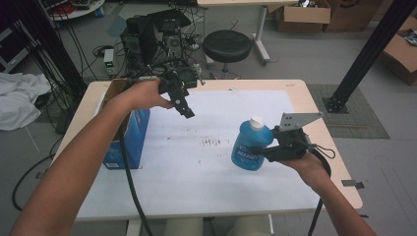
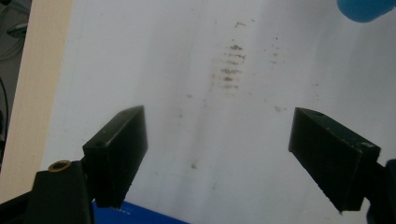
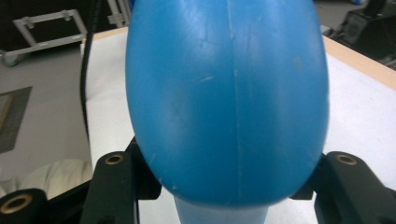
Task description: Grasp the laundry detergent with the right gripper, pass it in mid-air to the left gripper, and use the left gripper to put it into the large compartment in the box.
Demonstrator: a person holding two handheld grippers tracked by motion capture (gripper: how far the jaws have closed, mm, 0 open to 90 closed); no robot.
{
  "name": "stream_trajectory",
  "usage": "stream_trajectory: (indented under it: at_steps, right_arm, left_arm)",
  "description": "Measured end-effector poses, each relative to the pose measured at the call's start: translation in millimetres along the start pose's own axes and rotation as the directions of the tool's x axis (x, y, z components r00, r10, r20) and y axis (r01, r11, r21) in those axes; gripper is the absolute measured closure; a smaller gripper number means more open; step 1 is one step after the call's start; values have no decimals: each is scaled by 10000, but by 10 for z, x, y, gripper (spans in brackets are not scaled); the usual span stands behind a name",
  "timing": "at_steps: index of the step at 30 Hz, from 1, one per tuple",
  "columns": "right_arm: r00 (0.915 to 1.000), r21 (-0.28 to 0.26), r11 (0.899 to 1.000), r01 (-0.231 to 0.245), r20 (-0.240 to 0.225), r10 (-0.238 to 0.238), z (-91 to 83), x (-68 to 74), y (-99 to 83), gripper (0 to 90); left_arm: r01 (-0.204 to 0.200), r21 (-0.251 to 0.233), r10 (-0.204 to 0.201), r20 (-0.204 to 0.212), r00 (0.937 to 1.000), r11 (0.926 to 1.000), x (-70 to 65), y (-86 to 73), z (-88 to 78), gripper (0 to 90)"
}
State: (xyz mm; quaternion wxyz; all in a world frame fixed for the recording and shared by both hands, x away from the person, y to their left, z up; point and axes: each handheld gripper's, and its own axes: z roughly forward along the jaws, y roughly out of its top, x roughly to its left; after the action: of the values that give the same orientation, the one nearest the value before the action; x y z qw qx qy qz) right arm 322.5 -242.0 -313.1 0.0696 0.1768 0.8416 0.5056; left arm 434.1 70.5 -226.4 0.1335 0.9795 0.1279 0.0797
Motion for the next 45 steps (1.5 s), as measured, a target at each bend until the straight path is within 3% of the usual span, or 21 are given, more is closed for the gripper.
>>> stream_trajectory:
  at_steps: [7,16,25,31,41,45]
  right_arm:
    - [9969,-26,9996,290,-729,-292,4,-52,95,441]
    - [9890,109,9985,539,-1384,-519,43,-116,156,441]
    - [9793,158,9969,769,-1890,-726,103,-145,163,442]
    - [9692,121,9948,1011,-2269,-958,177,-140,180,444]
    - [9481,82,9887,1495,-2850,-1410,288,-151,254,445]
    - [9370,103,9848,1735,-3095,-1619,342,-145,315,445]
  left_arm:
    - [-321,69,319,251,9992,9995,-154,10,-114,194]
    - [-1110,366,1095,420,9931,9931,-372,66,-204,192]
    - [-1363,244,1344,683,9886,9904,-509,92,-323,192]
    - [-1655,147,1633,990,9816,9861,-622,126,-406,193]
    - [-1912,115,1886,1155,9752,9815,-735,120,-491,194]
    - [-2150,183,2114,1190,9701,9764,-790,129,-519,195]
